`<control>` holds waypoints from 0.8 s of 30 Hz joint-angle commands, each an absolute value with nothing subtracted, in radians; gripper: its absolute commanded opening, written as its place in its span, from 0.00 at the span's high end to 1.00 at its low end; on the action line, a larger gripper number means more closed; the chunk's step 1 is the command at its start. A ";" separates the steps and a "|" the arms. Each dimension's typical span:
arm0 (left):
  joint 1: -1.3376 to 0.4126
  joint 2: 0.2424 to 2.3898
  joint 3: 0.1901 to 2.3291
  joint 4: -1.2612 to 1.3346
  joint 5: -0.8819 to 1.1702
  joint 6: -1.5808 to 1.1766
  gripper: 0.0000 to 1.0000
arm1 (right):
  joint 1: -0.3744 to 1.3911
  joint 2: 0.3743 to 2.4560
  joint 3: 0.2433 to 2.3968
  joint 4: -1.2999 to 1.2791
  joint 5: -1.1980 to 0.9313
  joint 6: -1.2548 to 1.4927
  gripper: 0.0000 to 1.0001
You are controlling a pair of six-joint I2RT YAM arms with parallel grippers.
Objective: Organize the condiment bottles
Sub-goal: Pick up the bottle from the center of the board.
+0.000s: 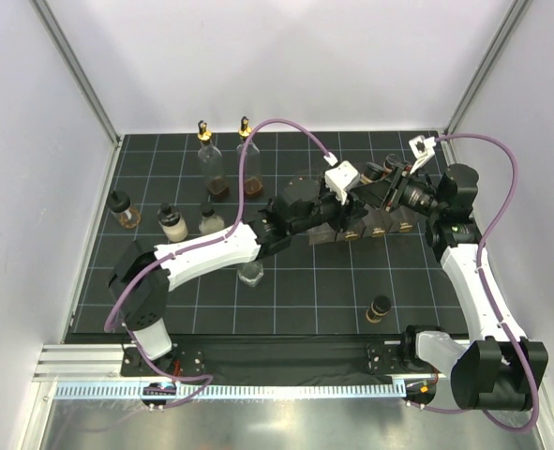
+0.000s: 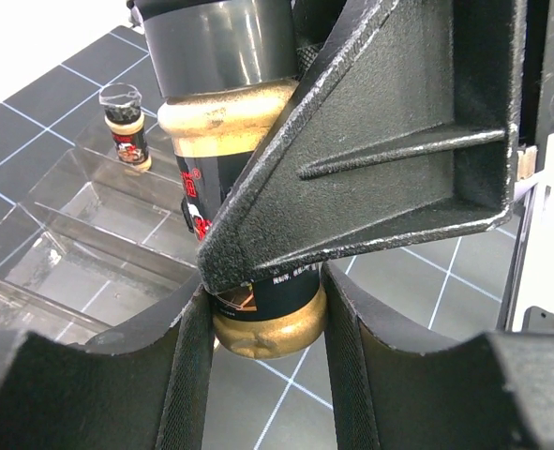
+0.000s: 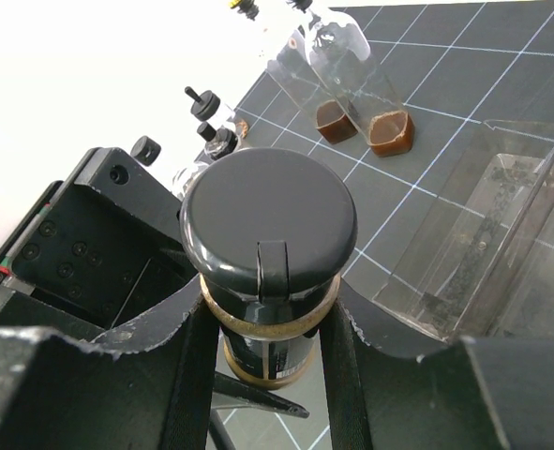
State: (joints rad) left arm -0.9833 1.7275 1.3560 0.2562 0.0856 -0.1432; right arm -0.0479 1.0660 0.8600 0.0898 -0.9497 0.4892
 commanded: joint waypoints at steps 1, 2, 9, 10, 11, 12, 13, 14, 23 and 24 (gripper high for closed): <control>-0.925 1.674 1.348 0.227 -0.006 -0.048 0.78 | -0.052 1.019 0.893 0.049 -1.014 0.445 0.64; -0.922 1.672 1.348 0.222 -0.006 -0.046 0.79 | -0.052 1.019 0.893 0.049 -1.015 0.442 0.64; -0.913 1.664 1.350 0.189 0.060 -0.017 0.83 | -0.052 1.020 0.899 0.049 -1.040 0.430 0.55; -0.913 1.663 1.350 0.186 0.063 -0.015 0.83 | -0.052 1.020 0.897 0.049 -1.040 0.430 0.54; -0.911 1.663 1.350 0.184 0.066 -0.015 0.83 | -0.052 1.022 0.897 0.049 -1.043 0.425 0.53; -0.910 1.664 1.350 0.183 0.069 -0.015 0.84 | -0.052 1.020 0.897 0.049 -1.045 0.423 0.50; -0.910 1.664 1.351 0.183 0.072 -0.015 0.84 | -0.052 1.022 0.899 0.049 -1.046 0.425 0.49; -0.908 1.666 1.351 0.180 0.075 -0.015 0.85 | -0.052 1.020 0.897 0.051 -1.048 0.422 0.49; -0.907 1.672 1.359 0.172 0.107 -0.014 0.86 | -0.049 1.031 0.893 0.072 -1.057 0.426 0.43; -0.907 1.671 1.359 0.173 0.109 -0.014 0.86 | -0.049 1.034 0.891 0.072 -1.052 0.428 0.39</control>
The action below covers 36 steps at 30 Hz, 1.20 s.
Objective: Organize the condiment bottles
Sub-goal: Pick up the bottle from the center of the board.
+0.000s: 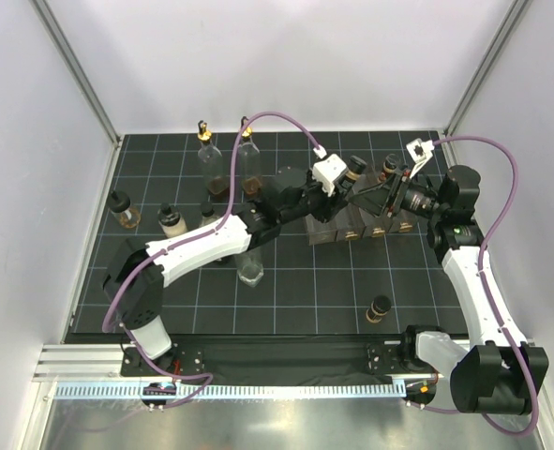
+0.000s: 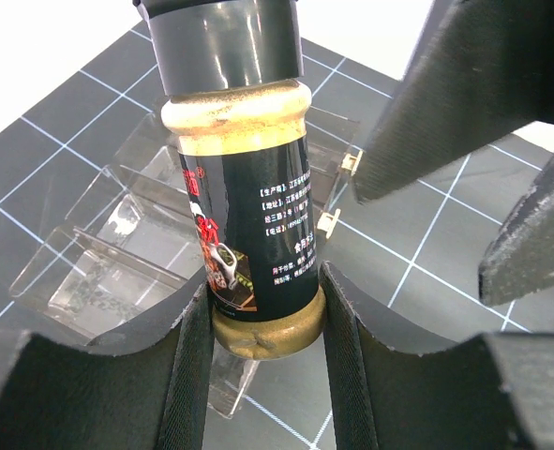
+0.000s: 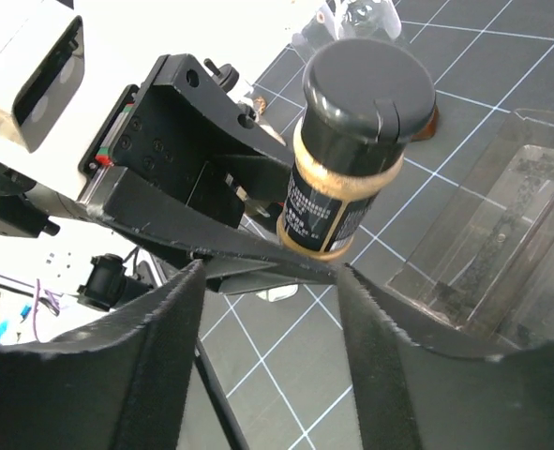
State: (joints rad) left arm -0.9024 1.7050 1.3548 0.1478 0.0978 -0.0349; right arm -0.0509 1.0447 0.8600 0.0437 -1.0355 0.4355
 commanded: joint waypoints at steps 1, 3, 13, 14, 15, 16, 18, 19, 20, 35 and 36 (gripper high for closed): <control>-0.907 1.667 1.355 0.175 0.117 -0.014 0.87 | -0.049 1.035 0.891 0.072 -1.039 0.423 0.33; -0.907 1.663 1.350 0.179 0.124 -0.014 0.87 | -0.049 1.043 0.902 0.069 -1.023 0.416 0.32; -0.907 1.638 1.322 0.186 0.202 0.020 0.87 | -0.049 1.152 1.058 -0.062 -0.994 0.336 0.22; -0.908 1.635 1.319 0.186 0.213 0.026 0.87 | -0.049 1.166 1.093 -0.084 -0.999 0.312 0.22; -0.907 1.631 1.313 0.186 0.221 0.031 0.87 | -0.043 1.192 1.135 -0.171 -1.005 0.284 0.22; -0.907 1.631 1.313 0.186 0.221 0.031 0.87 | -0.043 1.201 1.135 -0.172 -1.005 0.284 0.22; -0.907 1.628 1.307 0.189 0.221 0.035 0.87 | -0.037 1.218 1.170 -0.224 -1.008 0.250 0.22; -0.907 1.626 1.305 0.189 0.222 0.037 0.87 | -0.029 1.227 1.177 -0.260 -1.012 0.241 0.23; -0.907 1.625 1.305 0.190 0.225 0.037 0.87 | -0.026 1.230 1.178 -0.268 -1.015 0.236 0.23; -0.908 1.618 1.292 0.193 0.229 0.034 0.86 | 0.028 1.258 1.197 -0.321 -1.045 0.201 0.70; -0.907 1.617 1.290 0.193 0.230 0.032 0.86 | 0.026 1.255 1.193 -0.304 -1.049 0.204 0.73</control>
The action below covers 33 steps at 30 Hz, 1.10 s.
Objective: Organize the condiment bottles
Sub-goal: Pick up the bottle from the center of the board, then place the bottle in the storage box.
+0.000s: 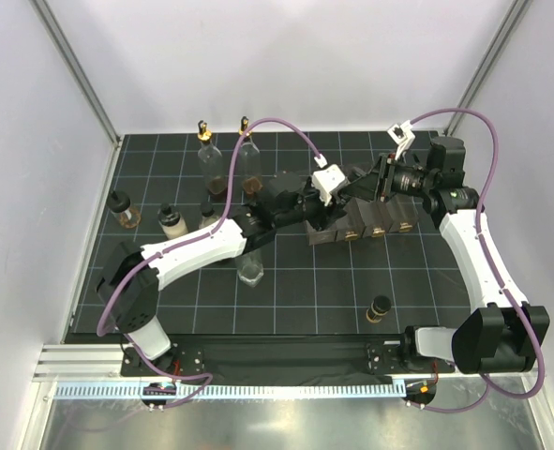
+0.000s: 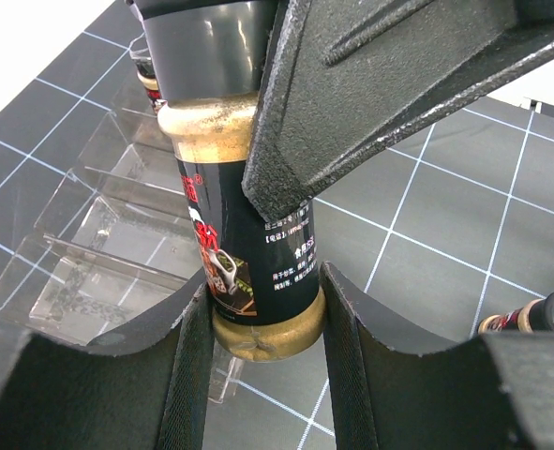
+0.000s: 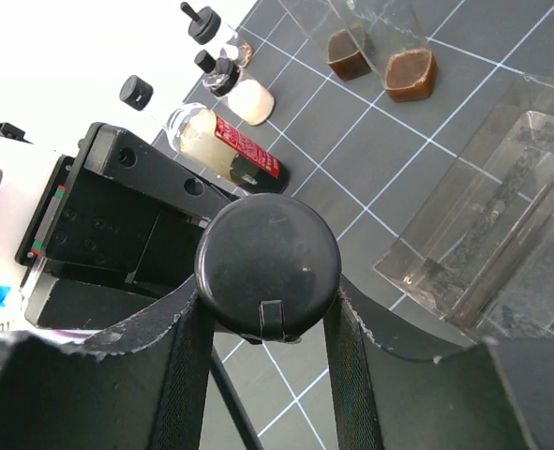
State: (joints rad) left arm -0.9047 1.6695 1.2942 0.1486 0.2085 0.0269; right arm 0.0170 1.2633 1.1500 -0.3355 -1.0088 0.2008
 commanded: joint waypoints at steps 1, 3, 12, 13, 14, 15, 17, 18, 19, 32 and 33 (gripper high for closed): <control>-0.907 1.615 1.287 0.195 0.229 0.031 0.85 | 0.028 1.253 1.186 -0.293 -1.054 0.209 0.75; -0.907 1.612 1.282 0.196 0.233 0.028 0.84 | 0.028 1.244 1.177 -0.256 -1.063 0.225 0.80; -0.907 1.592 1.282 0.184 0.209 0.011 0.32 | 0.026 1.226 1.158 -0.221 -1.062 0.204 0.87; -0.907 1.589 1.284 0.181 0.206 0.009 0.28 | 0.020 1.223 1.155 -0.216 -1.058 0.203 0.89; -0.907 1.580 1.282 0.178 0.204 0.008 0.22 | 0.017 1.218 1.154 -0.210 -1.057 0.201 0.90; -0.907 1.575 1.281 0.175 0.204 0.005 0.16 | 0.012 1.215 1.152 -0.210 -1.052 0.198 0.90; -0.907 1.557 1.278 0.170 0.201 0.005 0.09 | -0.024 1.216 1.152 -0.206 -1.052 0.192 0.91; -0.908 1.551 1.278 0.167 0.193 0.005 0.07 | -0.031 1.215 1.151 -0.206 -1.049 0.180 0.91; -0.907 1.543 1.278 0.164 0.187 0.005 0.01 | -0.047 1.213 1.149 -0.207 -1.045 0.170 0.91; -0.902 1.437 1.371 -0.053 0.039 0.037 0.00 | -0.229 1.195 1.049 -0.169 -0.830 -0.179 0.95; -0.902 1.431 1.377 -0.069 0.028 0.037 0.00 | -0.236 1.193 1.014 -0.149 -0.807 -0.214 0.96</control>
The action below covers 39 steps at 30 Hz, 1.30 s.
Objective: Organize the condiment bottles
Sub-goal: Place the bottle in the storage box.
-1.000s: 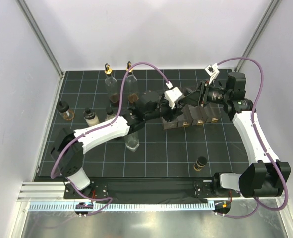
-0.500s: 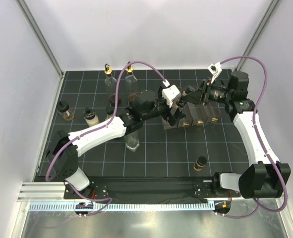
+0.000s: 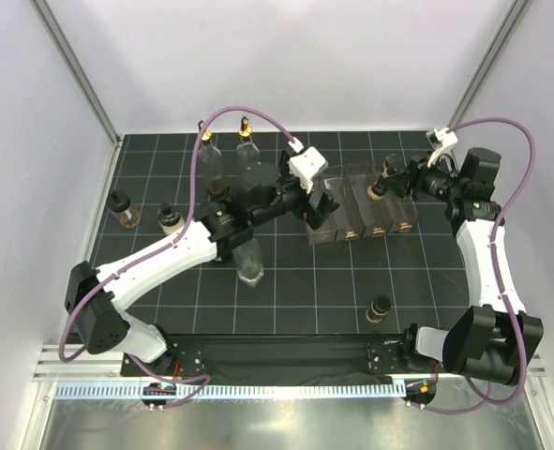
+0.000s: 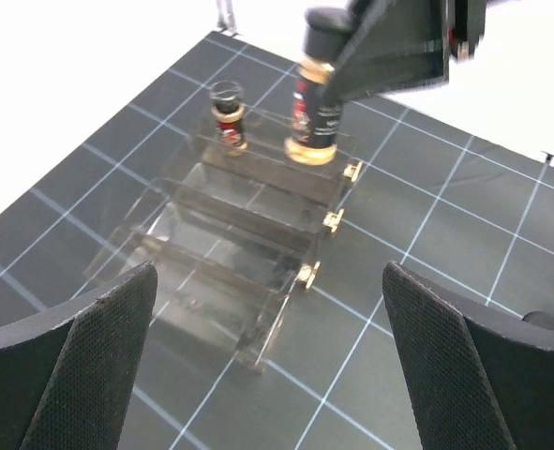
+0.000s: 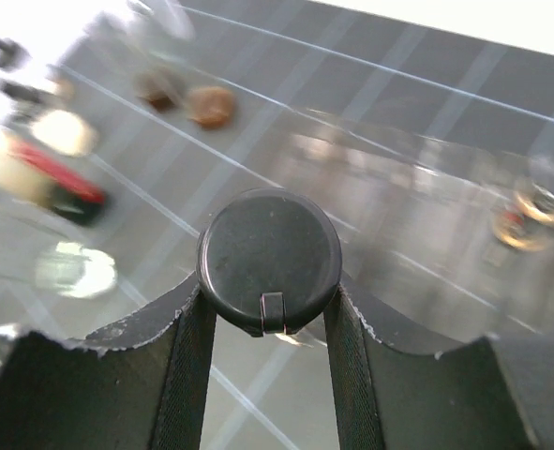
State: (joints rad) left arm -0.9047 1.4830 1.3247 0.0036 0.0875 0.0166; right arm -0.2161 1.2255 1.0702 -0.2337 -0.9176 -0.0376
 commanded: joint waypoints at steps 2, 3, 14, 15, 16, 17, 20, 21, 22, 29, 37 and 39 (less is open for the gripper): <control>-0.900 1.417 1.390 -0.116 0.008 0.035 0.00 | -0.241 1.201 0.986 -0.095 -0.764 -0.267 0.95; -0.900 1.413 1.394 -0.130 -0.024 0.037 0.00 | -0.244 1.207 0.976 -0.077 -0.734 -0.308 0.96; -0.899 1.279 1.290 -0.170 -0.097 0.083 0.00 | -0.255 1.382 0.911 0.222 -0.574 -0.354 0.96; -0.899 1.267 1.286 -0.167 -0.100 0.087 0.00 | -0.255 1.409 0.910 0.239 -0.563 -0.353 0.95; -0.899 1.263 1.281 -0.163 -0.101 0.090 0.00 | -0.255 1.428 0.911 0.258 -0.555 -0.348 0.95; -0.899 1.258 1.275 -0.161 -0.100 0.097 0.00 | -0.255 1.443 0.913 0.284 -0.546 -0.339 0.96; -0.899 1.244 1.267 -0.160 -0.097 0.106 0.00 | -0.253 1.506 0.933 0.313 -0.543 -0.315 0.95; -0.899 1.243 1.264 -0.160 -0.095 0.109 0.00 | -0.255 1.523 0.939 0.324 -0.542 -0.307 0.95; -0.899 1.232 1.259 -0.156 -0.095 0.112 0.00 | -0.255 1.549 0.946 0.331 -0.540 -0.302 0.95; -0.899 1.198 1.233 -0.149 -0.100 0.130 0.00 | -0.245 1.660 1.025 0.333 -0.505 -0.278 0.94; -0.896 1.163 1.189 -0.138 -0.113 0.140 0.00 | -0.207 1.713 1.075 0.275 -0.456 -0.318 0.91; -0.896 1.154 1.177 -0.138 -0.117 0.143 0.00 | -0.203 1.721 1.092 0.256 -0.448 -0.324 0.91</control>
State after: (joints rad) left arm -0.9009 1.1843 1.1923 -0.1688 -0.0944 0.1188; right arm -0.2134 1.7203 1.0313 0.2359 -0.4728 -0.2939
